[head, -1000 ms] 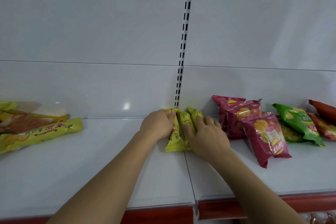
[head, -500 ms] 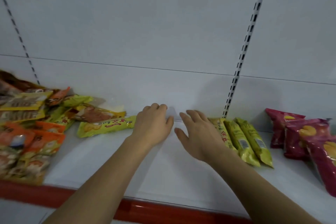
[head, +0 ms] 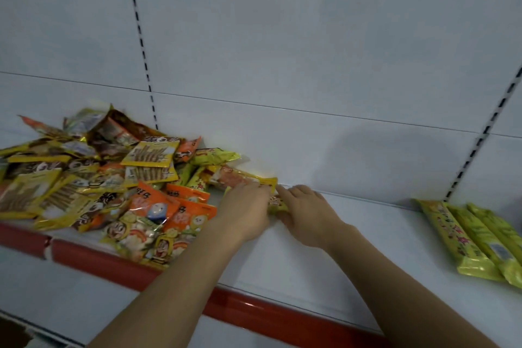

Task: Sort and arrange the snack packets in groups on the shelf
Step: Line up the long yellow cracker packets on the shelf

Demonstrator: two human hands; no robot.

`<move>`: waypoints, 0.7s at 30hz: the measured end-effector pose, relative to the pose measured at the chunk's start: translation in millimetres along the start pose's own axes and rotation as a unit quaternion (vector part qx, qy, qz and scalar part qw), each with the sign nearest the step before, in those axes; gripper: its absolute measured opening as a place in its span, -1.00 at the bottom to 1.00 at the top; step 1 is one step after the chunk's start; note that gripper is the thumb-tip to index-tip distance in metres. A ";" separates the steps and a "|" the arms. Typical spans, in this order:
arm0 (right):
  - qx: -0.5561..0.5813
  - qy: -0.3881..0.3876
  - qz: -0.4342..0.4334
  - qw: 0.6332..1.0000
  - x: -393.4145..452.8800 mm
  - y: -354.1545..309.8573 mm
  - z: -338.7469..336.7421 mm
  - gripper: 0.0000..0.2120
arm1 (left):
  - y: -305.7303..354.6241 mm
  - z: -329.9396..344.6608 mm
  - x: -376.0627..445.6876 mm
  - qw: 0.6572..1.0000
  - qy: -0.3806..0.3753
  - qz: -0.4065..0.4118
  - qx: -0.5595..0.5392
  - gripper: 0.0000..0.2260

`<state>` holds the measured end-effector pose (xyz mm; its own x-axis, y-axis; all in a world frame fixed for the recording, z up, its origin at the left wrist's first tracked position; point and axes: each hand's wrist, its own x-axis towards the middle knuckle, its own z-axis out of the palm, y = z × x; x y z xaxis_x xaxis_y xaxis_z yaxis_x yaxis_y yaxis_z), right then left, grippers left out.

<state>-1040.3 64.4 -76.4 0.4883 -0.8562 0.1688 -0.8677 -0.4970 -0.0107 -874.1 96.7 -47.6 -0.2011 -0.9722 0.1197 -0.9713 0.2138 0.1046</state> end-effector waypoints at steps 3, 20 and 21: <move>-0.016 -0.002 0.020 1.000 -0.4 -7.6 -5.9 -0.54 | -7.4 -0.8 -7.1 0.999 0.025 0.013 -0.045 -0.69; 0.201 0.196 -0.039 0.959 7.0 -92.5 -52.4 -0.44 | -23.8 -53.1 -24.7 0.711 0.292 -0.211 -0.604 -0.79; 0.206 0.190 -0.046 0.959 9.8 -93.4 -50.2 -0.44 | -32.2 -54.1 -27.6 0.709 0.297 -0.222 -0.600 -0.80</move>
<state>-959.1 109.5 -24.3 0.4235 -0.7319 0.5339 -0.6745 -0.6481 -0.3535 -830.4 121.8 -0.9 0.5264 -0.8333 0.1689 -0.0422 0.1728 0.9841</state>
